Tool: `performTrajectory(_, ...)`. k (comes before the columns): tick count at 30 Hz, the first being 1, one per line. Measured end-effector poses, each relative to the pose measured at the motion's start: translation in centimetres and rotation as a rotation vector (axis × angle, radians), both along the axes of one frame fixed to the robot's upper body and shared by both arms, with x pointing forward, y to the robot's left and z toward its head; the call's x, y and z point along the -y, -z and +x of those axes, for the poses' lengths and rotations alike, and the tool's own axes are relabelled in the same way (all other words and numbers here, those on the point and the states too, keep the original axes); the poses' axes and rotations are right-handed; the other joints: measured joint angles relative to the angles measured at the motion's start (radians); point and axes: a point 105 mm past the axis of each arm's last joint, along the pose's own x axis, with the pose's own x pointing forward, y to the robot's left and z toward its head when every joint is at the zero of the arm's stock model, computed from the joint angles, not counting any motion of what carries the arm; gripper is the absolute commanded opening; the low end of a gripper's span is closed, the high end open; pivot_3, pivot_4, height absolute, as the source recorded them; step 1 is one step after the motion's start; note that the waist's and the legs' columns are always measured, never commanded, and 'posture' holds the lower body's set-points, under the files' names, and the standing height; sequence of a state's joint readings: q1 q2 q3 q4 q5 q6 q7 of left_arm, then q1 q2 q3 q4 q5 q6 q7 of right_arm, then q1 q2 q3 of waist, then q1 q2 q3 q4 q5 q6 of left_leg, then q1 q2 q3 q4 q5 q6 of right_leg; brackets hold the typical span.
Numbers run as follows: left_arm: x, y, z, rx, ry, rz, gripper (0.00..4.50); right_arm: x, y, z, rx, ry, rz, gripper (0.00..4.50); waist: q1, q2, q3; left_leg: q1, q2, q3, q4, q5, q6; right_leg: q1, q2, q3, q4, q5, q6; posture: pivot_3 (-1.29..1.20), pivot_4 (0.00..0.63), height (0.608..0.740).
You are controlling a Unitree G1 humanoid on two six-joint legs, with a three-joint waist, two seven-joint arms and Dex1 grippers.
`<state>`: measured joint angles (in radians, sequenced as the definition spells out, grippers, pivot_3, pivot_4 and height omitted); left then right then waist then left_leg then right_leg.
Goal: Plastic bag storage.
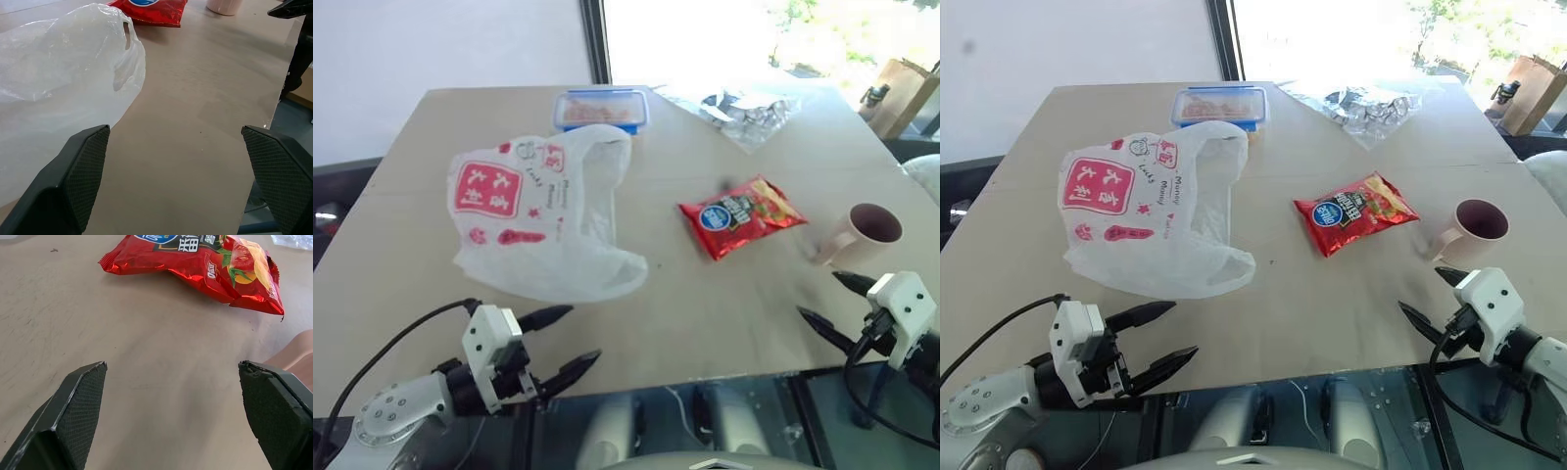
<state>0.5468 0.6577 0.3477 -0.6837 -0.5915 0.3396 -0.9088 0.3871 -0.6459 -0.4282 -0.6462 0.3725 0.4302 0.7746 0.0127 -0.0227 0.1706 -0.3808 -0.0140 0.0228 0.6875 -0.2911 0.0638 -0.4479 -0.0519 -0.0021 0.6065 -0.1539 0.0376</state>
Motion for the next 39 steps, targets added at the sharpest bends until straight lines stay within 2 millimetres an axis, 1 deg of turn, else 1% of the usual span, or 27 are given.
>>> performTrajectory(4,0.5,-0.3,0.2,0.017,0.007,-0.006,4.50,0.0,-0.1,0.0,0.012,-0.009,-0.008,4.35,0.000,0.000,0.000,0.000,0.000,0.000,0.000,0.000,0.000,0.000,0.000,0.000,0.000,0.000,0.000,0.00,0.150,0.740)
performTrajectory(6,1.5,-0.7,0.1,0.021,0.044,-0.035,4.50,-0.3,0.0,0.0,0.018,-0.032,-0.009,4.35,0.001,0.000,0.000,0.000,0.000,0.000,0.000,0.000,0.000,0.000,0.000,0.000,0.000,0.000,0.000,0.00,0.150,0.740)
performTrajectory(12,2.9,-2.1,0.6,0.031,0.092,-0.098,4.50,-1.0,-0.3,0.0,0.030,-0.075,0.018,4.35,0.000,0.000,0.000,0.000,0.000,0.000,0.000,0.000,0.000,0.000,0.001,0.000,0.000,0.000,0.000,0.00,0.150,0.740)
performTrajectory(15,3.9,-2.7,1.5,0.013,0.091,-0.139,4.50,-1.7,-0.3,-0.2,0.035,-0.119,0.030,4.35,0.001,0.000,0.000,0.000,0.000,0.000,0.000,0.000,0.000,0.000,0.001,0.000,0.000,0.000,0.000,0.00,0.150,0.740)
performTrajectory(17,4.8,-2.7,2.5,-0.020,0.081,-0.167,4.50,-2.3,-0.8,-0.3,0.052,-0.150,0.039,4.35,0.001,0.000,0.000,0.000,0.000,-0.001,0.000,0.000,0.000,0.001,0.001,0.000,0.000,0.000,0.000,0.00,0.150,0.740)
performTrajectory(19,5.1,-2.6,3.3,-0.042,0.058,-0.192,4.50,-2.5,-1.0,-0.3,0.059,-0.161,0.034,4.35,0.001,0.000,0.000,0.001,0.000,0.000,0.000,0.000,0.000,0.001,0.001,0.000,0.000,0.000,0.000,0.00,0.150,0.740)
performTrajectory(20,5.4,-2.5,4.4,-0.058,0.031,-0.219,4.50,-2.5,-1.1,-0.2,0.062,-0.161,0.032,4.35,0.001,0.000,0.000,0.001,0.000,0.000,0.000,0.000,0.000,0.001,0.001,0.000,0.001,0.000,0.000,0.00,0.150,0.740)
performTrajectory(21,5.5,-2.4,4.8,-0.070,0.023,-0.230,4.50,-2.6,-1.2,-0.2,0.069,-0.164,0.032,4.35,0.001,-0.001,0.000,0.001,0.000,-0.001,0.000,0.000,0.000,0.001,0.002,0.000,0.001,0.000,0.000,0.00,0.150,0.740)
performTrajectory(23,6.2,-2.3,5.5,-0.096,0.029,-0.252,4.50,-2.7,-1.4,-0.2,0.075,-0.169,0.025,4.35,0.001,0.000,0.000,0.001,0.000,0.000,0.000,0.000,0.000,0.001,0.002,0.000,0.001,0.000,0.000,0.00,0.150,0.740)
performTrajectory(26,6.8,-2.8,6.2,-0.067,0.061,-0.244,4.50,-3.1,-1.9,-0.3,0.092,-0.186,0.008,4.35,0.000,0.000,0.000,0.001,0.000,0.000,0.000,0.000,0.000,0.001,0.002,0.001,0.001,0.000,0.000,0.00,0.150,0.740)
performTrajectory(30,6.6,-3.7,5.7,0.063,0.158,-0.149,4.50,-3.2,-2.2,-0.2,0.106,-0.183,0.007,4.35,0.001,0.000,0.000,0.001,0.000,0.000,0.000,0.000,0.000,0.001,0.003,0.001,0.000,0.000,0.000,0.00,0.150,0.740)
performTrajectory(33,5.9,-4.6,5.0,0.087,0.255,-0.132,4.50,-3.2,-2.6,0.0,0.125,-0.181,0.007,4.35,0.001,0.000,0.000,0.001,0.000,0.000,0.000,0.000,0.000,0.001,0.002,0.001,0.000,0.000,0.000,0.00,0.150,0.740)
performTrajectory(35,5.2,-5.4,5.2,0.098,0.266,-0.136,4.50,-3.4,-2.7,0.1,0.132,-0.184,0.008,4.35,0.001,0.000,0.000,0.001,0.000,0.000,0.000,0.000,0.000,0.001,0.002,0.001,0.000,0.000,0.000,0.00,0.150,0.740)
performTrajectory(37,4.6,-6.0,5.5,0.124,0.265,-0.103,4.50,-3.7,-2.9,0.4,0.146,-0.191,0.009,4.35,0.001,0.000,0.000,0.001,0.000,0.000,0.000,0.000,0.000,0.001,0.002,0.001,0.000,0.000,0.000,0.00,0.150,0.740)
performTrajectory(39,4.4,-6.0,5.9,0.149,0.248,-0.035,4.50,-3.8,-2.8,0.7,0.147,-0.195,0.013,4.35,0.001,0.000,0.000,0.000,0.000,0.000,0.000,0.000,0.000,0.001,0.002,0.001,0.000,0.000,0.000,0.00,0.150,0.740)
